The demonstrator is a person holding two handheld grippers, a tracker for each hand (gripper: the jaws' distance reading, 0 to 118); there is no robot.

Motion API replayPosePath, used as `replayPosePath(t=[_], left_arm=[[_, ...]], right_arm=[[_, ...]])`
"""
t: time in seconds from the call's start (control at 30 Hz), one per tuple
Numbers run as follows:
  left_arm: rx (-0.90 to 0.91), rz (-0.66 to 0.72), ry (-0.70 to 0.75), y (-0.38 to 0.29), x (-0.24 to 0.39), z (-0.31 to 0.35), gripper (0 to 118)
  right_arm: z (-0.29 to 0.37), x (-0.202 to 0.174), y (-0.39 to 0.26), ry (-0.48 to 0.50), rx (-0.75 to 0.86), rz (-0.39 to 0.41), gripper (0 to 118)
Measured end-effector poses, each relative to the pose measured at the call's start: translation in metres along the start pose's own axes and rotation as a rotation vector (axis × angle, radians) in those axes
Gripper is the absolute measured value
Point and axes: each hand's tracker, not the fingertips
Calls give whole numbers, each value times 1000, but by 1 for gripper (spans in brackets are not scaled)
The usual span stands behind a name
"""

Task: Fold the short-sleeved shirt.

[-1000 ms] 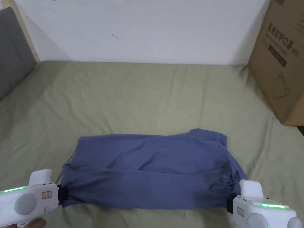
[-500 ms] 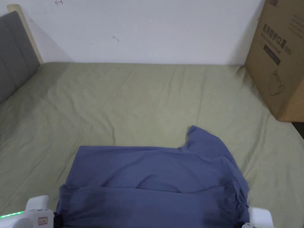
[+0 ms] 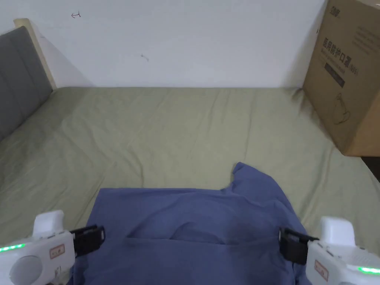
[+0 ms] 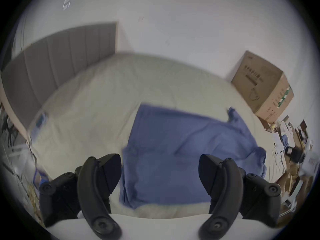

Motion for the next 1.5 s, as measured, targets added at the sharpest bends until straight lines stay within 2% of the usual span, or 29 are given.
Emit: replayPosePath(t=[0.1,0.33,0.37,0.4,0.43,0.47,0.5,0.53,0.83,1.13,1.23,1.27,1.3,1.33,1.37,1.4,1.43,1.5], left_arm=[[172,-91,-16,27,22,26,102],[429,-183,-17,46,61,57,100],[465,-170,-25,44,65,60,99],[484,-166,-32,43,68,62,95],[503,-159,-47,41,69,64,79],[508,-153,-57,40,71,65,55],[502,-136,-68,39,72,64,28],[502,-130,-78,39,73,64,0],[411,-121,-74,50,66,37,0],[136,-40,-49,82,24,-73,0],[32,-32,-17,96,11,-120,2],[-9,-29,-16,99,7,-133,7],[-40,-20,-5,102,3,-150,20],[-73,-16,13,104,1,-164,50],[-107,-19,41,105,0,-180,73],[-133,-40,101,105,-2,-194,89],[-143,-62,117,105,-4,-205,98],[-160,-78,137,104,-8,-231,98]], right_arm=[[22,-12,32,2,143,31,101],[51,-39,62,-44,350,115,100],[52,-43,62,-45,358,121,96],[54,-45,62,-46,366,128,84],[55,-48,62,-54,376,133,52],[55,-49,62,-59,379,135,25],[54,-51,61,-63,383,136,4],[54,-51,60,-67,392,137,1],[40,-52,65,-56,384,140,0],[-7,-55,74,-52,330,153,0],[-29,-55,76,-54,300,152,0],[-35,-54,77,-57,291,151,0],[-44,-54,77,-61,279,151,0],[-50,-54,78,-64,268,151,0],[-58,-54,78,-68,255,151,0],[-66,-54,78,-71,242,149,0],[-71,-54,78,-73,235,148,0],[-85,-54,79,-81,214,151,0]])
